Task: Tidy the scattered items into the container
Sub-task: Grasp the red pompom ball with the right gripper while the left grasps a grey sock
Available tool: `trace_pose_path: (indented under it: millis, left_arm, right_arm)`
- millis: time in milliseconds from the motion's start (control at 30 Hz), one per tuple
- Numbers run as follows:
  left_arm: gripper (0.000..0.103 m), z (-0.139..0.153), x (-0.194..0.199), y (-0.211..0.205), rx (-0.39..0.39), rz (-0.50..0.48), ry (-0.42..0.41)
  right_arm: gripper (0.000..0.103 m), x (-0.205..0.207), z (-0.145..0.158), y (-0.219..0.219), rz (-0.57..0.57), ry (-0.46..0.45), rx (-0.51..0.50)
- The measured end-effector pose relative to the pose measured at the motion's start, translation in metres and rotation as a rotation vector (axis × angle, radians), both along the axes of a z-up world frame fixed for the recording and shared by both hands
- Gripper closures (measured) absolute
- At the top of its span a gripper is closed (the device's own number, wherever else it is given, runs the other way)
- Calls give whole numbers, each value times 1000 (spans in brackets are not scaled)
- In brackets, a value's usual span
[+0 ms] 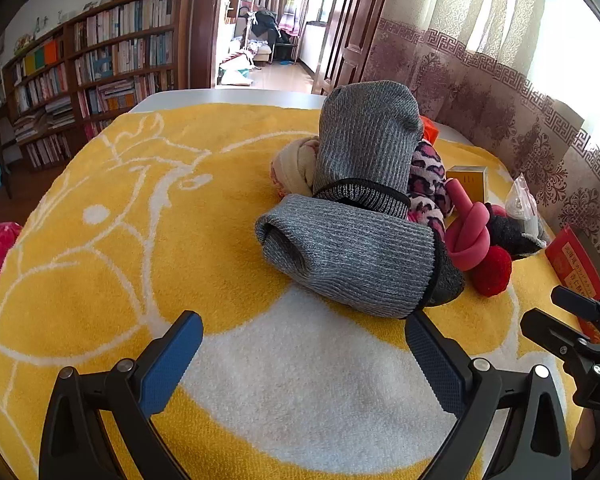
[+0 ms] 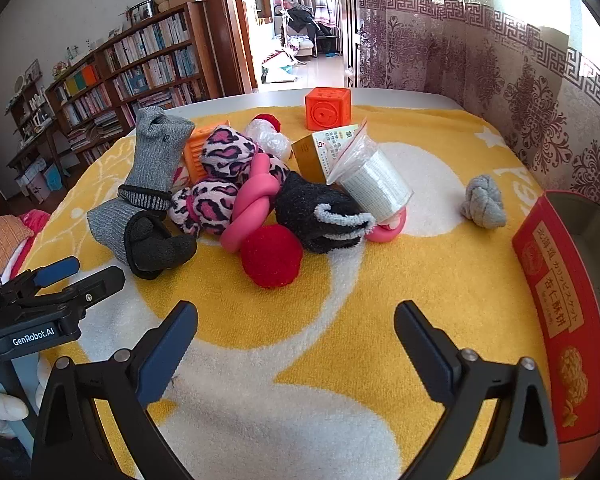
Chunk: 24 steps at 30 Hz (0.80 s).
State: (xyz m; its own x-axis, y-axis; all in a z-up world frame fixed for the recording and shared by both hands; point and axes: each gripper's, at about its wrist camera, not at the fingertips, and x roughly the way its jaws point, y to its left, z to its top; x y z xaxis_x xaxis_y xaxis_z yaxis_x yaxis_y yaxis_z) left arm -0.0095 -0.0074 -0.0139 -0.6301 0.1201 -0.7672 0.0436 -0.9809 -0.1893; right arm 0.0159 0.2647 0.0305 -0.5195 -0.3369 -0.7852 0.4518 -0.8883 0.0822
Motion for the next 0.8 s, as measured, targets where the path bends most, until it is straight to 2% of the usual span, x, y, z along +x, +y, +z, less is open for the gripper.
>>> trace_pose_path:
  millis: [267, 333, 467, 567, 633, 800]
  left_arm:
    - [1, 1, 2, 2, 7, -7, 3]
    - [1, 1, 2, 2, 10, -7, 2]
    - [1, 1, 2, 3, 10, -11, 1]
    - [1, 0, 1, 4, 12, -14, 1]
    - [1, 0, 1, 4, 16, -17, 1]
    - [1, -3, 0, 2, 34, -18, -9]
  right_arm:
    - [29, -16, -16, -3, -1, -107, -45]
    - [34, -20, -15, -2, -12, -110, -60]
    - [37, -26, -15, -5, -18, -108, -82]
    - [47, -31, -20, -8, -23, -123, -92]
    - [60, -32, -20, -7, -26, -112, -101]
    - [62, -29, -18, -2, -31, -93, -122]
